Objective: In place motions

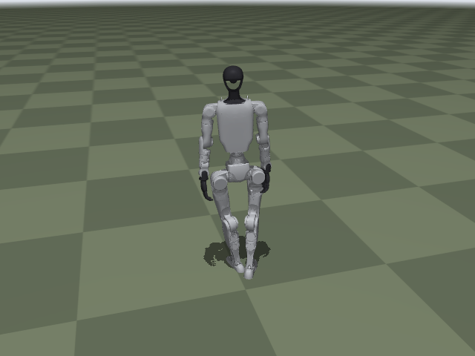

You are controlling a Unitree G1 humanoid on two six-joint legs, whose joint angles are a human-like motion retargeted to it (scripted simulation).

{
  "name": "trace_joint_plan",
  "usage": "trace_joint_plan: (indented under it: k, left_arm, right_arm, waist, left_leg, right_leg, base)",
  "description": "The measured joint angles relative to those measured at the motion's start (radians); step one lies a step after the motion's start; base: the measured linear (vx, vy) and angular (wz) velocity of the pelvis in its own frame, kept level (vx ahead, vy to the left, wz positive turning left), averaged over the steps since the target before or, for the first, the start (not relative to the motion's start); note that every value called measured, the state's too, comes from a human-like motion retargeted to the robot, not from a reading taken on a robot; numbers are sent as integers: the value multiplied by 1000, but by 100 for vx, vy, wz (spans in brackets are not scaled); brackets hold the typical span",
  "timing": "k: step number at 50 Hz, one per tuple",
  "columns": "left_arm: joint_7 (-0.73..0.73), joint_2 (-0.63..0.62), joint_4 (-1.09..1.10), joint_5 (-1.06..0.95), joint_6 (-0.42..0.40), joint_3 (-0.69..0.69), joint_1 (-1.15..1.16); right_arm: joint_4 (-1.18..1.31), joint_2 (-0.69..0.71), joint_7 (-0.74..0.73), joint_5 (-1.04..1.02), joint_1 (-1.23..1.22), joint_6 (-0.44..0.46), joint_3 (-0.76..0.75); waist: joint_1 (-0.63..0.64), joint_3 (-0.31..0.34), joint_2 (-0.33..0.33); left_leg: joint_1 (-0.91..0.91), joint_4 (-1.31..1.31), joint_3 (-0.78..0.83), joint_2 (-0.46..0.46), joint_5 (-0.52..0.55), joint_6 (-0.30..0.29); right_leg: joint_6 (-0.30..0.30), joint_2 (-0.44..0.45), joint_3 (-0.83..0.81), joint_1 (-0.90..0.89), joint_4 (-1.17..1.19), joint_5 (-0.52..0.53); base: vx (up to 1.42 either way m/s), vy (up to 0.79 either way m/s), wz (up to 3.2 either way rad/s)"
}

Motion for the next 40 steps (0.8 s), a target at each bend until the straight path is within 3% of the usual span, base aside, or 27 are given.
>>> trace_joint_plan:
  k: [5,10,13,14,15,17,20,22,25,28,31,35,40]
  left_arm:
    - [8,10,0,-27,4,69,48]
    - [19,-6,18,-117,-19,89,44]
    - [78,-36,-11,-222,-95,77,43]
    - [104,-45,-21,-238,-115,72,40]
    - [130,-54,-30,-247,-132,67,38]
    - [126,-64,-58,-243,-161,65,34]
    - [104,-54,-111,-212,-159,37,30]
    - [83,-40,-125,-183,-141,11,19]
    - [56,-18,-130,-151,-99,-8,7]
    - [6,4,-128,-111,-36,-4,1]
    - [-67,22,-123,-39,26,29,0]
    - [-103,45,-103,-16,60,42,0]
    - [-86,65,-45,-6,80,18,-56]
  right_arm:
    - [-1,7,14,9,-22,3,19]
    - [-39,2,37,-39,-19,-11,14]
    - [-49,-5,38,-69,-14,-26,26]
    - [-46,-6,35,-76,-15,-24,26]
    - [-41,-7,31,-83,-16,-20,24]
    - [-17,-4,16,-73,-29,0,50]
    - [13,-4,7,-27,-39,9,60]
    - [20,-20,44,-9,-40,-7,50]
    - [23,-50,73,-11,-38,-9,38]
    - [54,-79,-11,-14,-49,14,21]
    - [110,-106,-90,24,-71,45,-2]
    - [168,-125,-121,100,-89,91,-60]
    - [181,-129,-95,164,-48,84,-144]
  waist:
    - [37,23,-26]
    - [93,44,-39]
    - [199,56,-33]
    - [165,53,-17]
    - [103,46,3]
    - [-131,35,-4]
    - [-108,61,-2]
    - [-104,62,3]
    - [-85,49,19]
    - [-32,29,31]
    - [-10,19,31]
    - [-31,13,14]
    - [-127,14,34]
  left_leg:
    - [-6,35,-35,-21,11,-2]
    - [-50,72,-158,-48,-2,42]
    - [-65,53,76,-14,-32,100]
    - [-41,27,127,14,-42,87]
    - [-9,-4,152,44,-52,61]
    - [-40,36,-58,53,-65,16]
    - [-16,22,98,88,-85,37]
    - [-11,24,158,117,-106,30]
    - [2,16,282,162,-135,17]
    - [36,-2,448,192,-161,-7]
    - [86,-23,627,196,-183,-29]
    - [130,-25,774,184,-205,-51]
    - [125,-21,782,212,-204,-58]
  right_leg:
    - [-3,-27,72,-25,30,10]
    - [-8,-42,181,-79,67,39]
    - [-14,-3,364,-134,97,83]
    - [-15,7,359,-152,103,89]
    - [-17,17,328,-170,107,93]
    - [-7,-46,205,-186,105,72]
    - [-28,-17,276,-215,110,49]
    - [-31,-35,201,-227,117,14]
    - [2,-111,-49,-230,150,-27]
    - [41,-187,-322,-205,198,-42]
    - [46,-202,-456,-188,209,-31]
    - [39,-202,-484,-191,165,160]
    - [48,-162,-412,-224,169,141]
  base:
    - [-3,1,-47]
    - [-7,2,-136]
    - [-9,-2,-284]
    - [-17,0,-70]
    - [-21,-2,159]
    - [-24,-5,141]
    - [-23,-7,-274]
    - [-22,-11,-288]
    - [-20,-9,-328]
    - [-16,-6,-379]
    - [-6,-4,-306]
    - [-4,-15,-185]
    - [-3,-20,-35]
